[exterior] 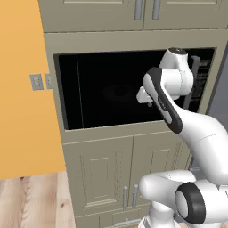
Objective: Retrieve the reheated potato from the microwave, then place the potato, cheese, and condiment on the cutting board.
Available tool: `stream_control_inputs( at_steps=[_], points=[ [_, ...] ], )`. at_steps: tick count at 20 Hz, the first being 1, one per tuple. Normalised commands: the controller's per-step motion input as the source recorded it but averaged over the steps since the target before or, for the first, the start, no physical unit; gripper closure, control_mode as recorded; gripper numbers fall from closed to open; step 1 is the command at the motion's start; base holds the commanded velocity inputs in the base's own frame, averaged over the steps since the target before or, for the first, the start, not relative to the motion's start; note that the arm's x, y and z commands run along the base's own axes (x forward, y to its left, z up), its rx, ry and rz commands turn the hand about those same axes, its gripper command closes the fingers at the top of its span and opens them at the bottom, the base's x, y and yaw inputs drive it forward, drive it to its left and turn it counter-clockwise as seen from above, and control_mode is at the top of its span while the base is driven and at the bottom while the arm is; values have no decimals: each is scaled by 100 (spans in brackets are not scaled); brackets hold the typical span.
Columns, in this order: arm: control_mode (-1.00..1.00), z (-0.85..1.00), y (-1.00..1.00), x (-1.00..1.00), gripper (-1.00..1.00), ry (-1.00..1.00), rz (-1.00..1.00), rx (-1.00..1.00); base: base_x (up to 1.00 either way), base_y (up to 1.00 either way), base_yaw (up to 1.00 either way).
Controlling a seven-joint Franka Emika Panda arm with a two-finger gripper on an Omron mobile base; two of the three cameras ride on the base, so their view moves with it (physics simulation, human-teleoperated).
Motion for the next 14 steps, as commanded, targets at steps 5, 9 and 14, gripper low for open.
stream_control_inputs(
  at_steps=[5,9,14],
  points=[
    [-100,0,0,-2,-100,-1,0,0,0,0,0],
    [-100,-1,0,-32,-100,-21,1,-1,0,0,0],
    [-100,0,-22,-42,-100,-43,0,0,0,0,0]
  ],
)
